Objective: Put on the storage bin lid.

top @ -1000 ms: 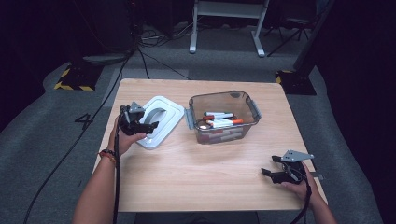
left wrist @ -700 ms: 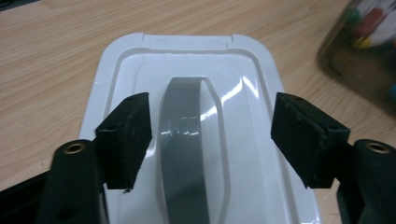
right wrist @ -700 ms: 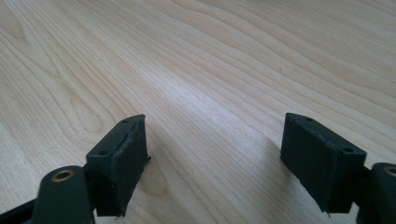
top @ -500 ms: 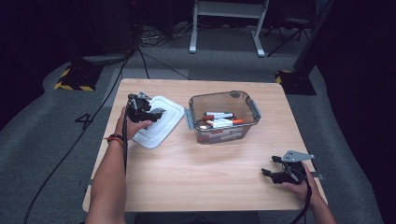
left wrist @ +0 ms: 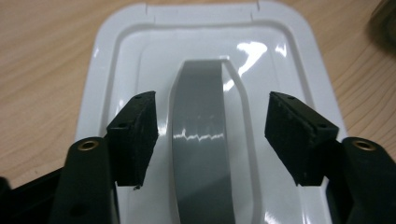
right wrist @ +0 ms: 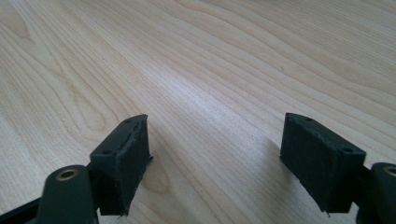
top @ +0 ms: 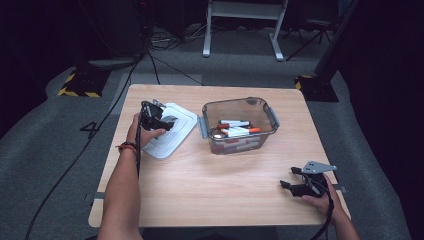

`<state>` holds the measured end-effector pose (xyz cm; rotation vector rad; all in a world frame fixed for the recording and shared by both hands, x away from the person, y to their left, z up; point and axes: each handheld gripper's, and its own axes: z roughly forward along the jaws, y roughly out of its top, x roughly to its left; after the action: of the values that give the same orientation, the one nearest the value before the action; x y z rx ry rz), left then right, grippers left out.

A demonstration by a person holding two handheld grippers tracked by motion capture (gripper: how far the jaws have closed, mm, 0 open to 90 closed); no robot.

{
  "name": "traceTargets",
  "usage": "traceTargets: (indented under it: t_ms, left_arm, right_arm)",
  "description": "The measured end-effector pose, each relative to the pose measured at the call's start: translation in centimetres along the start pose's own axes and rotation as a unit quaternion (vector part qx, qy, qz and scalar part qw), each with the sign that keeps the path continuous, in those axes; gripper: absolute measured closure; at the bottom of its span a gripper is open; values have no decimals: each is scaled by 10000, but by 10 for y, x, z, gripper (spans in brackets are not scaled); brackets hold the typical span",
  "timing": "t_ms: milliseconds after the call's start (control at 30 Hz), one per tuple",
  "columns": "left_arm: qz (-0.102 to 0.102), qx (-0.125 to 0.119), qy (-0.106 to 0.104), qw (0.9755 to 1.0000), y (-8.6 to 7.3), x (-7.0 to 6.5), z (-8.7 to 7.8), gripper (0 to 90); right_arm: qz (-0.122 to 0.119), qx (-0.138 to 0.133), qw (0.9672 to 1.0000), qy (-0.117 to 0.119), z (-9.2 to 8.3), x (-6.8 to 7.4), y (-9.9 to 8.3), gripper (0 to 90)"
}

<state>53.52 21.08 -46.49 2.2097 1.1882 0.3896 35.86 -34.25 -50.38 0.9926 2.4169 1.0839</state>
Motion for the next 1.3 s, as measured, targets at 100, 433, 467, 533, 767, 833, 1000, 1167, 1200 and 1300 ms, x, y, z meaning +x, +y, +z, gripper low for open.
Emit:
traceTargets:
  t_ms: [100,433,467,533,767,833,1000,1167,1200,1300]
  left_arm:
    - [-41,-42,-31,10000,-3,2,-1,538]
    - [92,-184,36,9998,-7,0,-7,668]
    - [98,-224,67,9997,-6,1,-9,668]
    - [49,-322,91,9994,-5,2,-14,669]
    - [-44,-776,134,9969,5,9,-42,669]
    - [-47,-895,138,9959,8,12,-53,669]
    - [-64,-1271,114,9918,14,16,-77,669]
    - [41,-1664,151,9859,26,13,-104,669]
    - [70,-1730,134,9848,29,11,-108,669]
    - [211,-1854,24,9824,38,4,-118,669]
  right_arm:
    - [1,1,10000,0,0,0,0,243]
    - [0,1,10000,-1,0,0,0,243]
    - [-1,0,10000,0,0,0,0,243]
    - [0,1,10000,1,0,0,0,243]
    - [1,0,10000,-1,0,0,0,243]
    - [0,0,10000,0,0,0,0,243]
    - [-1,0,10000,0,0,0,0,243]
    - [1,0,10000,0,0,0,0,243]
    - [-1,3,10000,-2,0,0,0,243]
    - [0,1,10000,-1,0,0,0,243]
